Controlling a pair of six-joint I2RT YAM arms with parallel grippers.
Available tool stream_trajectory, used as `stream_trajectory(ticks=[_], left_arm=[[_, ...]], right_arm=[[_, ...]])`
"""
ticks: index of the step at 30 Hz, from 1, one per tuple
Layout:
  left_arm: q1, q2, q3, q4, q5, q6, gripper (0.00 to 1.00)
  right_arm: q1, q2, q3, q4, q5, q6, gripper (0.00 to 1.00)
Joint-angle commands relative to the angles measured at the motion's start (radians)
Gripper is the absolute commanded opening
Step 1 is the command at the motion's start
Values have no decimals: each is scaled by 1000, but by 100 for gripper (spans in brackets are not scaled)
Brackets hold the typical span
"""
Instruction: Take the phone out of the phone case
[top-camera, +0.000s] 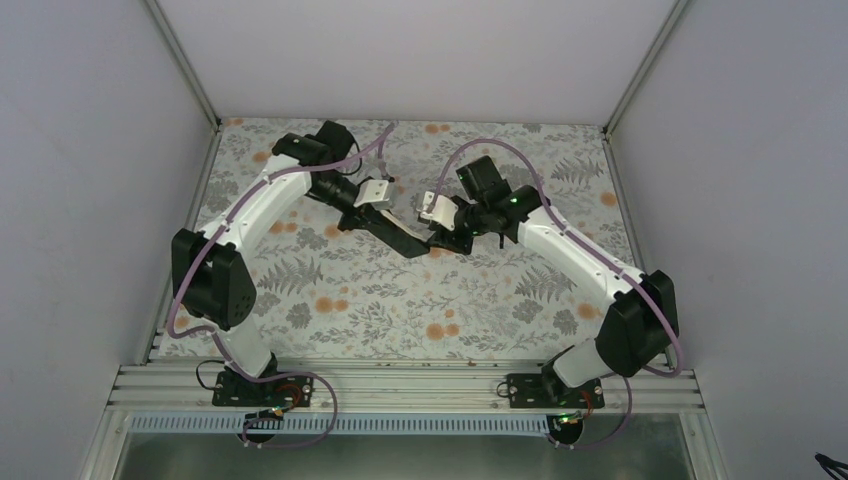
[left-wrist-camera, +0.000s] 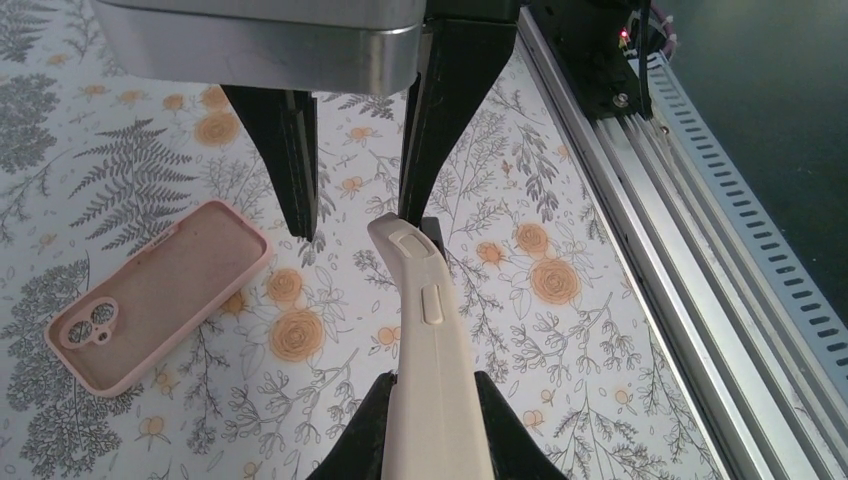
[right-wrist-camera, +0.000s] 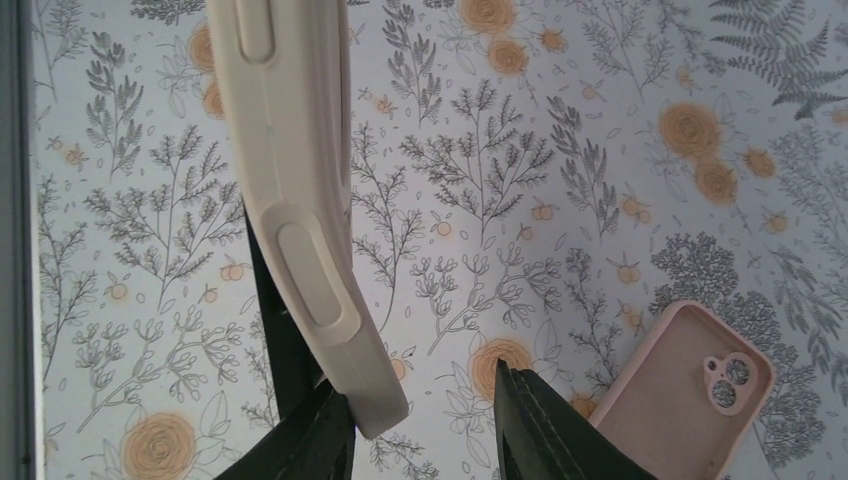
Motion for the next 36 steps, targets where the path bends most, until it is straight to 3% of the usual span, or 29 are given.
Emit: stream_trajectory(ticks=[1, 6, 14, 24, 36], left_arm=[[-71, -15, 26, -102, 425, 18, 2], [-72, -12, 29, -102, 438, 17, 2], [-73, -5, 36, -102, 468, 16, 2], [-76, 51, 51, -100, 501, 24, 2], [-76, 177, 113, -99, 428, 15, 2]], right_arm=[[15, 27, 17, 363, 66, 51, 38], [13, 52, 73, 304, -131, 47, 44], [18, 138, 187, 264, -348, 52, 44], [38, 240, 350, 265, -521, 147, 43], [70, 237, 527, 218, -657, 210, 46]])
